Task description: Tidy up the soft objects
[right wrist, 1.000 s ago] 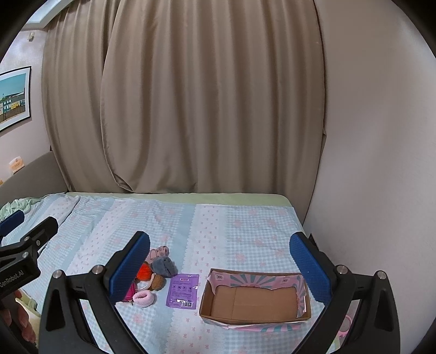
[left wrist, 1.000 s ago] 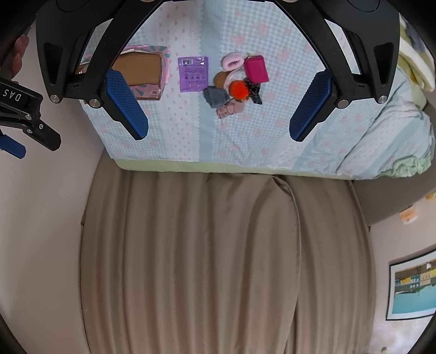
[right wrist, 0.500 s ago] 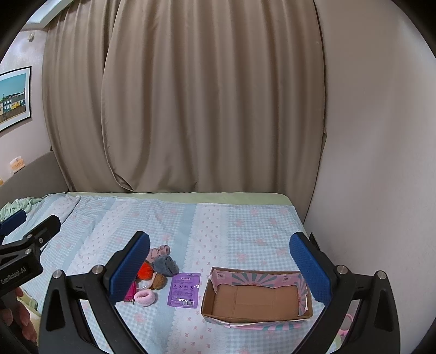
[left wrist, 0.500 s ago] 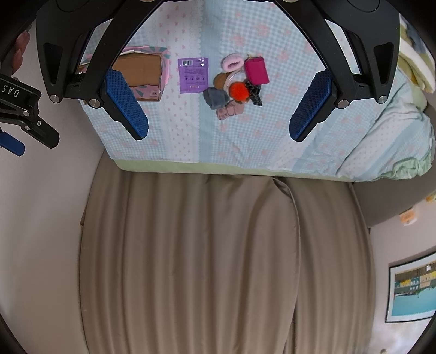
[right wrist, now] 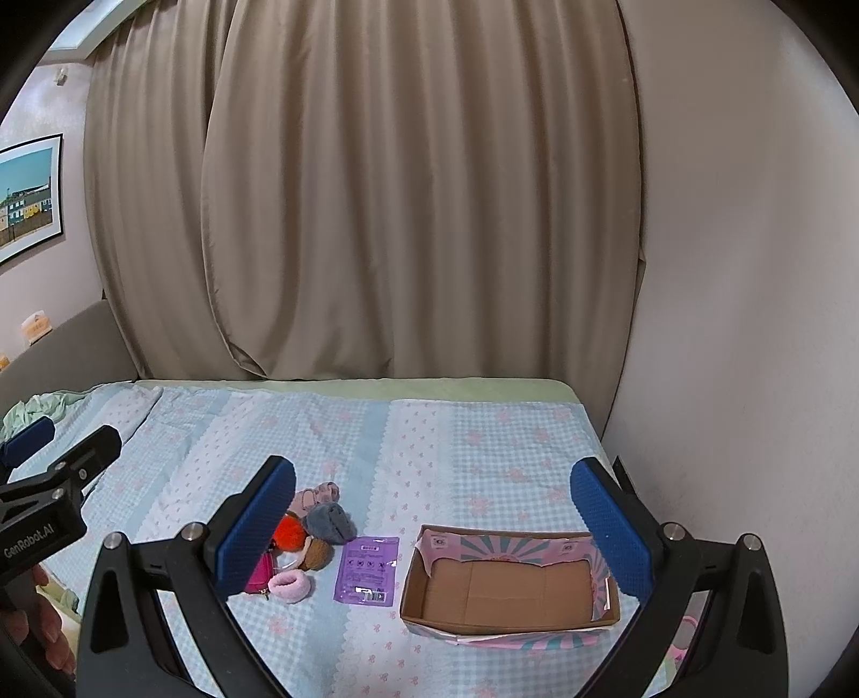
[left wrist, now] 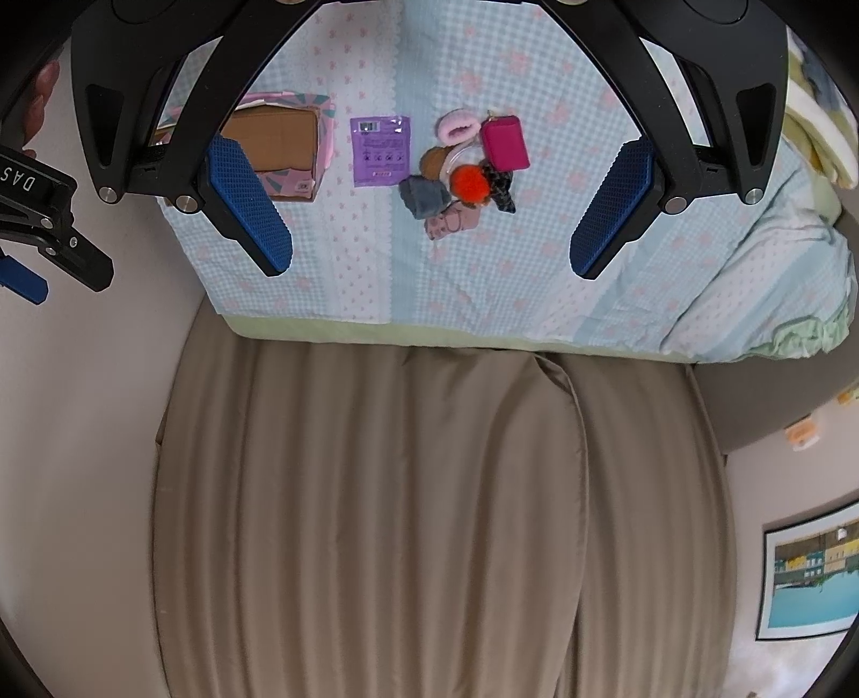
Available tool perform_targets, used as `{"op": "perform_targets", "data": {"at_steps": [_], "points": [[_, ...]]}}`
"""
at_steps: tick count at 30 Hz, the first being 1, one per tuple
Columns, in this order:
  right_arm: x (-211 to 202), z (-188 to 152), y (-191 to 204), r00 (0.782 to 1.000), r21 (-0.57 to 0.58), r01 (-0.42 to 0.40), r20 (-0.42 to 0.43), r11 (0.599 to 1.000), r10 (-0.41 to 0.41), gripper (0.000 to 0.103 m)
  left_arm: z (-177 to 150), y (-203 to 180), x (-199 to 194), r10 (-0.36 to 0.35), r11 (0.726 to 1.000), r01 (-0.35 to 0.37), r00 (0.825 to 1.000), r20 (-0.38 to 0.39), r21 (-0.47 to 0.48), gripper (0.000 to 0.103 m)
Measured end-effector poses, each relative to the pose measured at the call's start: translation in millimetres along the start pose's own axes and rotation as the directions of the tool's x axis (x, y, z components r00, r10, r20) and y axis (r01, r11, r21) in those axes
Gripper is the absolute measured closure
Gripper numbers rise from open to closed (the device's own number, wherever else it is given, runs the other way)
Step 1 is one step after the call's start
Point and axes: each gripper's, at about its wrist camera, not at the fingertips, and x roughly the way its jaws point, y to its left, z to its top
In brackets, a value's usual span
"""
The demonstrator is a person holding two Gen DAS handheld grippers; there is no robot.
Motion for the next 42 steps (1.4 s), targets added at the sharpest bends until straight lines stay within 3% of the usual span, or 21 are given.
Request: {"op": "perform_targets", "data": {"at_steps": [20, 29, 37, 42], "points": [[1.2, -1.8, -0.2, 1.0, -0.002, 0.012, 0.012, 1.0, -0.012, 0.001, -2.8, 2.1, 3.9, 0.035, 0.999, -0.035, 0.999, 0.0, 0.009, 0.001], [12.2, -4.9, 21.1, 1.0, -0.01, 0.003, -0.001, 1.0, -0.003, 0.001, -18.7, 35.7, 21.5, 0.03, 0.999, -0.034, 0.995, -0.091, -0.038, 0.001], [60.1, -27.0, 69.9, 0.994, 0.007, -0.01, -0.11, 1.0, 0.01, 0.001, -51.7, 98.9, 77.6, 0.008, 0.997, -0.029, 0.961, -0.277, -0.072, 0.001], [115.4, -52.3, 104.3, 0.981, 0.061, 0.001, -0.195, 0.998, 0.011, 0.001, -76.8, 136.9, 135.6, -0.037, 0.996, 0.004, 0.922, -0.385, -0.087, 0.001]]}}
